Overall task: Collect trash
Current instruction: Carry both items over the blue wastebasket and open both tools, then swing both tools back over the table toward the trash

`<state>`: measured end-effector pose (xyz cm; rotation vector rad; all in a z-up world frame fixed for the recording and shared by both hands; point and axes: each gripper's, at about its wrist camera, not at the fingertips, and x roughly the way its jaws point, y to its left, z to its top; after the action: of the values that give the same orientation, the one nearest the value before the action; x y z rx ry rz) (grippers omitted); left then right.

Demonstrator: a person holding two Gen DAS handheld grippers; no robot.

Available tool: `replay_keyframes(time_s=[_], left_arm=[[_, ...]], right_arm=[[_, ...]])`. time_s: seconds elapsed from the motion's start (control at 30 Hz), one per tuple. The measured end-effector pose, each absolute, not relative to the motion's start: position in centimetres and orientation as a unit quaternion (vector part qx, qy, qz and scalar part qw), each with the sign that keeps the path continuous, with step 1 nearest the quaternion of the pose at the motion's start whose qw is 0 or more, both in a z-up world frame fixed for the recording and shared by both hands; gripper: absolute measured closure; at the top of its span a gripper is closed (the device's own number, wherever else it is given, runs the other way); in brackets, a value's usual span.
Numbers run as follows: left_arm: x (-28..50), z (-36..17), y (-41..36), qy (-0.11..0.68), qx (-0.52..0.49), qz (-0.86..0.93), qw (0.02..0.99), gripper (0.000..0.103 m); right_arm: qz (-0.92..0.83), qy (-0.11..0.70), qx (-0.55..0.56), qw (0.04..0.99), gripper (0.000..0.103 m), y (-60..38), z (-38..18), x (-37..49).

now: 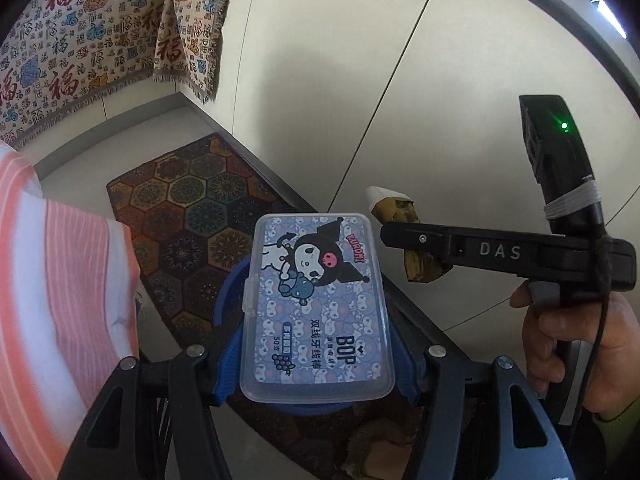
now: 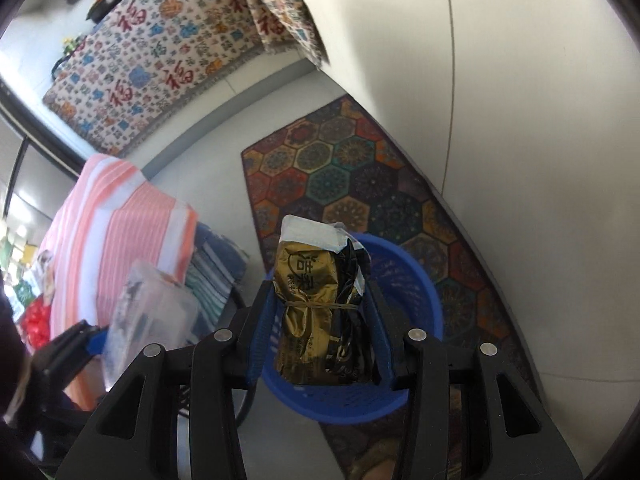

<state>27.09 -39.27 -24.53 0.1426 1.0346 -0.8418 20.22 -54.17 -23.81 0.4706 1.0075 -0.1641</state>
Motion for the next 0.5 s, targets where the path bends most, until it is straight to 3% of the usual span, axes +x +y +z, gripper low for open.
replay_keyframes(time_s=[0.07, 0.17, 0.33, 0.5], left_arm=[[27.0, -25.5, -40.3, 0.485, 0.068, -0.394, 0.778, 0.04], [28.1, -27.2, -41.5, 0.502, 0.069, -0.389, 0.769, 0.034], [29.1, -27.6, -42.0, 0.513, 0.053, -0.371, 0.772, 0.034], [26.8, -24.0, -39.4, 0.482, 0.044, -0.375, 0.791, 0.034]], right_arm=[[-0.077, 0.479, 0.228, 0.844, 0.054, -54.8, -24.3, 20.3], [-0.083, 0.468, 0.239, 0.847, 0.038, -55.5, -24.5, 20.3], [-0.1, 0.441, 0.234, 0.861, 0.038, -55.8, -22.9, 19.5], [-0.111, 0.402, 0.202, 0.886, 0.036, -54.6, -20.0, 18.8]])
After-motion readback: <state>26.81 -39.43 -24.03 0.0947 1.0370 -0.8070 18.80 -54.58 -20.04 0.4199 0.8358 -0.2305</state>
